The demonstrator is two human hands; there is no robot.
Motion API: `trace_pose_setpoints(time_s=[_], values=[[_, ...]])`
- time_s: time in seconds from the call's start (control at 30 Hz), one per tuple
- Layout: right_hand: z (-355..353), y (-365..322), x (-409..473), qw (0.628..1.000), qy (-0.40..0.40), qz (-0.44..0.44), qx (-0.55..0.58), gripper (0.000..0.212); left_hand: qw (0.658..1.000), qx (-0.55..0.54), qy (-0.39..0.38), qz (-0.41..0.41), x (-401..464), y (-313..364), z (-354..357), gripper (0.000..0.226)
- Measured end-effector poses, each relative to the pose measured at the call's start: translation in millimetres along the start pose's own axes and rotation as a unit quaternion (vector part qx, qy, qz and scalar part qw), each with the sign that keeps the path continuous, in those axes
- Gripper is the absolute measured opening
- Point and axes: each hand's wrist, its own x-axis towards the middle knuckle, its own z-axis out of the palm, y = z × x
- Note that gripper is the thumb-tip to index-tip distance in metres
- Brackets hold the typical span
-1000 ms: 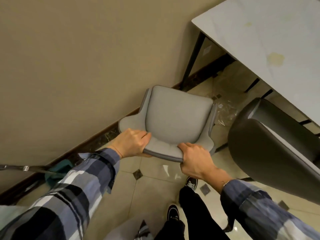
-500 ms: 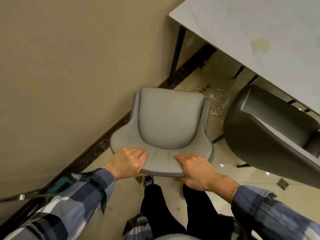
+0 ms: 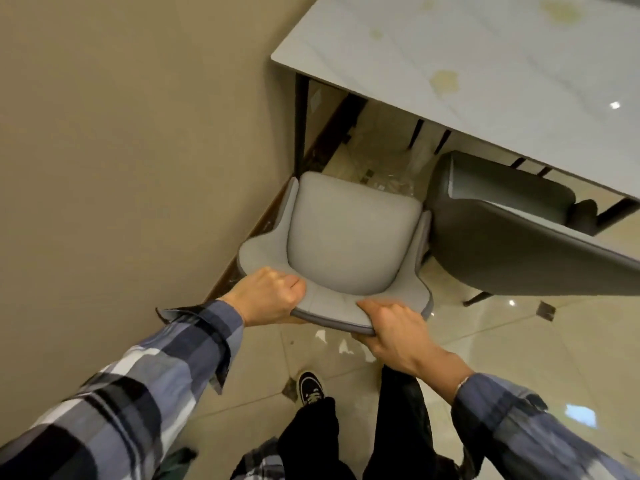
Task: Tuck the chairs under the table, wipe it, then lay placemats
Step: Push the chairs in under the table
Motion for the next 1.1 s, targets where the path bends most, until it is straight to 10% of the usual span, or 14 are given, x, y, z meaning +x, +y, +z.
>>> trace_pose_setpoints(time_s=[0.33,1.1], values=[[-16.2,15.0,33.6,0.990,0.061,-0.080,-0.103,0.047,0.983,-0.010,0.176,-0.055,10.0,-13.1,12.1,0.034],[-87.9,55.3,176.8,0.981,0.193,0.027,0.002,0.037,0.978,0.010,0.200,0.053,142.9,-189.5,16.2,0.065]])
